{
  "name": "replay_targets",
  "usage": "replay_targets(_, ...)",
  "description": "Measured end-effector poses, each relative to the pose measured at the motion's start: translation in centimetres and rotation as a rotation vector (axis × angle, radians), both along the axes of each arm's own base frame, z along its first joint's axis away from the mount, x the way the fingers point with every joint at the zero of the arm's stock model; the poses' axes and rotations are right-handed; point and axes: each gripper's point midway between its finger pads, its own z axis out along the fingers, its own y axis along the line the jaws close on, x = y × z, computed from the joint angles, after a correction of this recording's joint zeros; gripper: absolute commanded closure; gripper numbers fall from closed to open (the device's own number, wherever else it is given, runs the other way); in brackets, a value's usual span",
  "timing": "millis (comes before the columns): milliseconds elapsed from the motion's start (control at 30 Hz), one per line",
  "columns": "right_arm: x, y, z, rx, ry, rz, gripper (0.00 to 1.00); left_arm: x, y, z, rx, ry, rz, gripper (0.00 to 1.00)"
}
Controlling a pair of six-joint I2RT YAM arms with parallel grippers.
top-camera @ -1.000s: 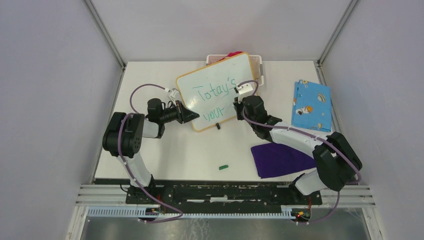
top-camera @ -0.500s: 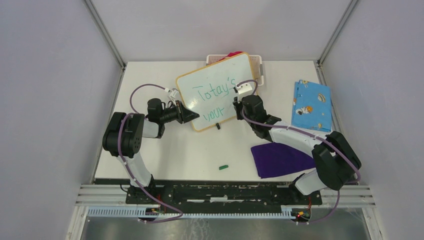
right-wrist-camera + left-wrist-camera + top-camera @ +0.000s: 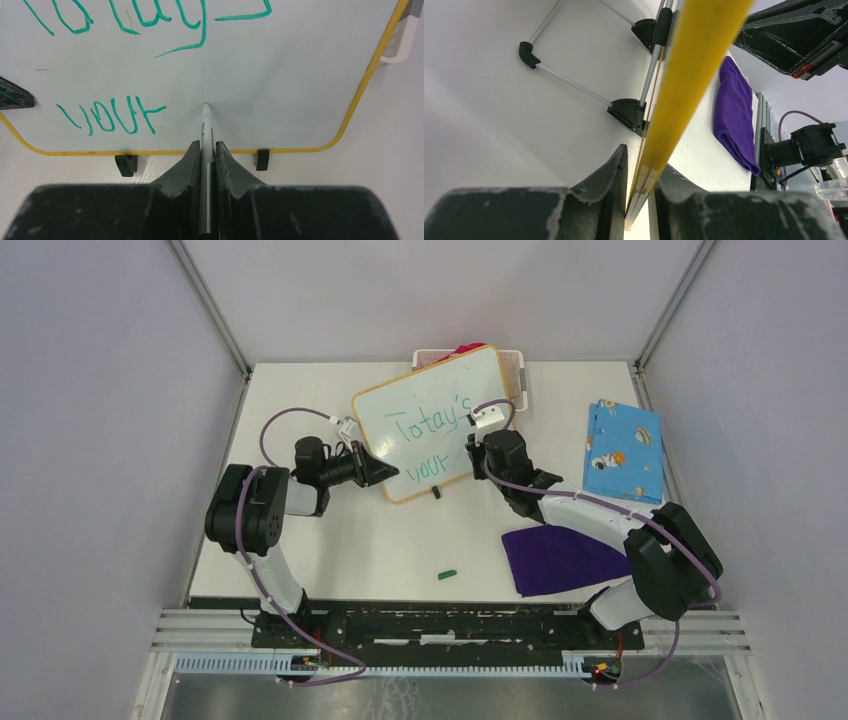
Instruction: Write a sentence on the whiteboard
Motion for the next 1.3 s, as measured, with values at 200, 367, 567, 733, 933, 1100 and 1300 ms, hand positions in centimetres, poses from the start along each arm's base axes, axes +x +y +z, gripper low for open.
replay_targets(200,-0.1,0.1,0.7,0.016,-0.009,0.006,1.00,0.0,0.0,0.0,0.000,0.000,0.000,0.75)
replay_targets(367,0.0,0.3,1.9,0.032,-0.029,0.009,1.00,0.0,0.0,0.0,0.000,0.000,0.000,0.75)
replay_targets(567,0.6,0.8,3.5,0.054,-0.057,0.012,1.00,0.0,0.0,0.0,0.000,0.000,0.000,0.75)
replay_targets(733,1.0,1.1,3.8,0.057,-0.061,0.011,1.00,0.0,0.0,0.0,0.000,0.001,0.000,0.75)
replay_targets(933,1.1,1.1,2.9,0.043,-0.044,0.010,1.00,0.0,0.0,0.0,0.000,0.002,0.000,0.75)
replay_targets(1100,1.2,1.0,2.8,0.040,-0.040,0.008,1.00,0.0,0.0,0.0,0.000,0.001,0.000,0.74)
replay_targets(1300,1.3,1.0,2.1,0.031,-0.027,0.006,1.00,0.0,0.0,0.0,0.000,0.002,0.000,0.75)
